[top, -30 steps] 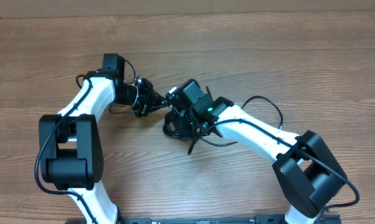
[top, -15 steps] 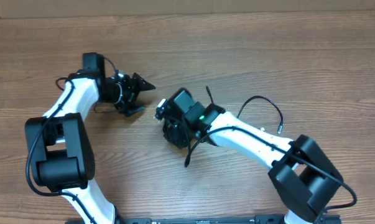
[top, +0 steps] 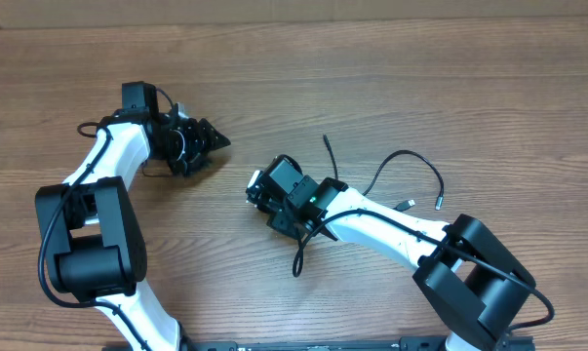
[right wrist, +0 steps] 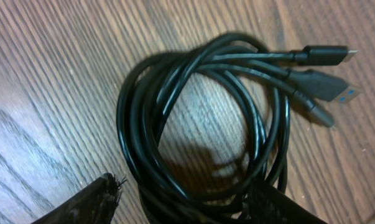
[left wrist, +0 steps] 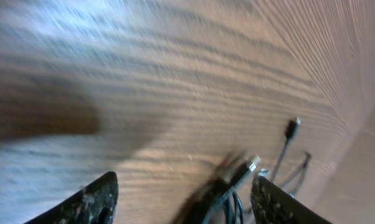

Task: Untangle cables

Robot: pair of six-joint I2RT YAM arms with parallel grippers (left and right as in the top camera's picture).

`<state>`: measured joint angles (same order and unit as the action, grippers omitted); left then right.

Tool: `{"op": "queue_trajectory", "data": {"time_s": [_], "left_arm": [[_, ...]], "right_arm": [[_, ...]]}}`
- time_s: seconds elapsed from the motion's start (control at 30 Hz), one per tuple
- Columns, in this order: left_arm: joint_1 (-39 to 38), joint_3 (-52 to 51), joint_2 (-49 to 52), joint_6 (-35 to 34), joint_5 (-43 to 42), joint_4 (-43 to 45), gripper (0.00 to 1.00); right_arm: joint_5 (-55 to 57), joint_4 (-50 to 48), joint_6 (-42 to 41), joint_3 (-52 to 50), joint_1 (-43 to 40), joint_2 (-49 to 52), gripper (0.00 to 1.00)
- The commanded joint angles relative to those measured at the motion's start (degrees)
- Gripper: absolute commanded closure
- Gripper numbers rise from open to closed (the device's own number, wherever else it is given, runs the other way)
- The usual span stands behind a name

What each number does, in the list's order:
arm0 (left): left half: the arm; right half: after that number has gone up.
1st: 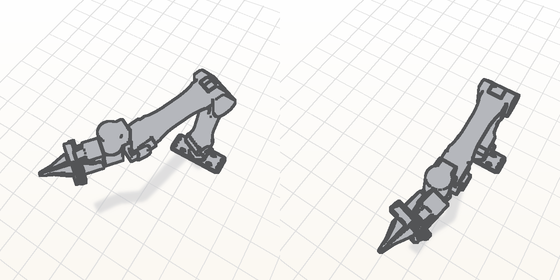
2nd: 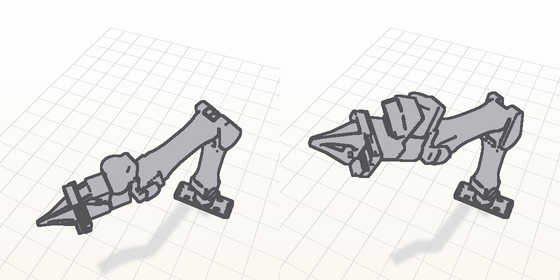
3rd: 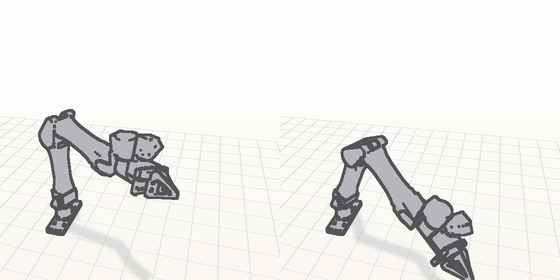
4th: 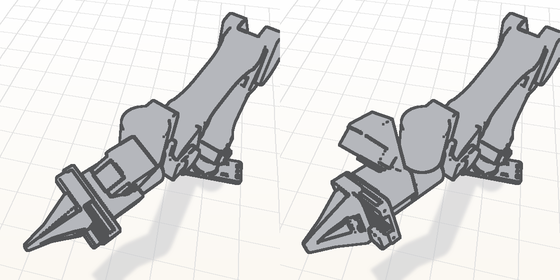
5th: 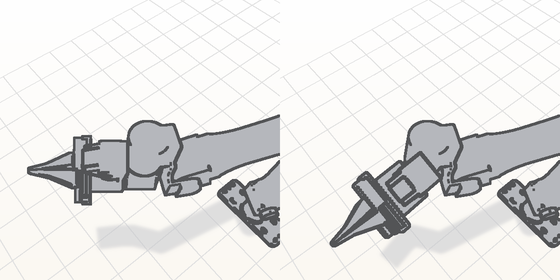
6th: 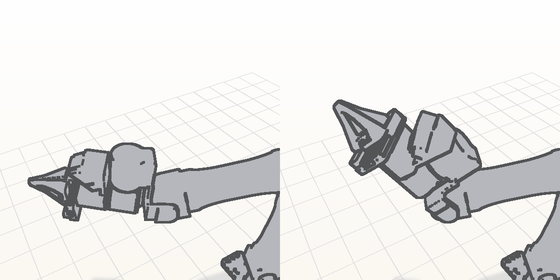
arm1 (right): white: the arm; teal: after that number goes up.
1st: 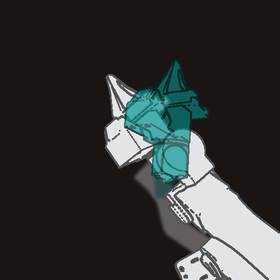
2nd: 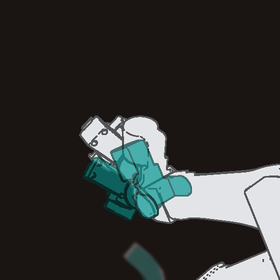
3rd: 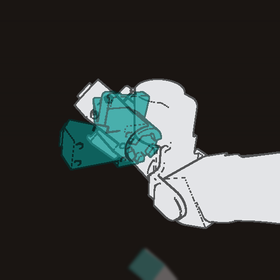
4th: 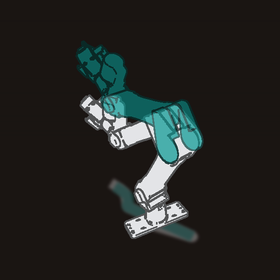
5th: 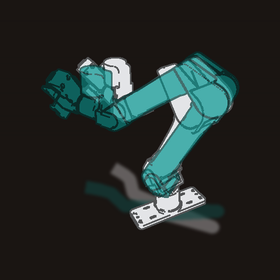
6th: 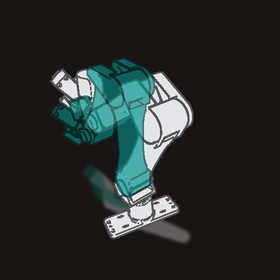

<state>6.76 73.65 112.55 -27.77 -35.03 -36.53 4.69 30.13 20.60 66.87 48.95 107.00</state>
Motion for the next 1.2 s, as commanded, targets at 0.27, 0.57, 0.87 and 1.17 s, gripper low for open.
{"op": "queue_trajectory", "data": {"time_s": [0.27,0.57,0.87,1.17], "left_arm": [[-0.04,-0.04,0.59,2.95,10.12,4.07,0.32],[-0.02,-0.04,0.59,2.54,11.52,3.87,0.0],[-0.42,-0.04,0.59,2.54,10.97,4.48,0.0],[-0.42,-0.04,0.59,6.36,4.96,6.08,0.0]], "right_arm": [[-0.63,0.9,4.37,-0.28,0.13,-0.48,0.24],[-1.84,-1.9,8.44,-0.28,0.13,-0.48,0.23],[-2.08,-3.5,18.86,-2.8,-0.44,-0.46,0.36],[-3.34,-5.44,22.58,-5.86,-0.59,-0.46,0.39]]}}
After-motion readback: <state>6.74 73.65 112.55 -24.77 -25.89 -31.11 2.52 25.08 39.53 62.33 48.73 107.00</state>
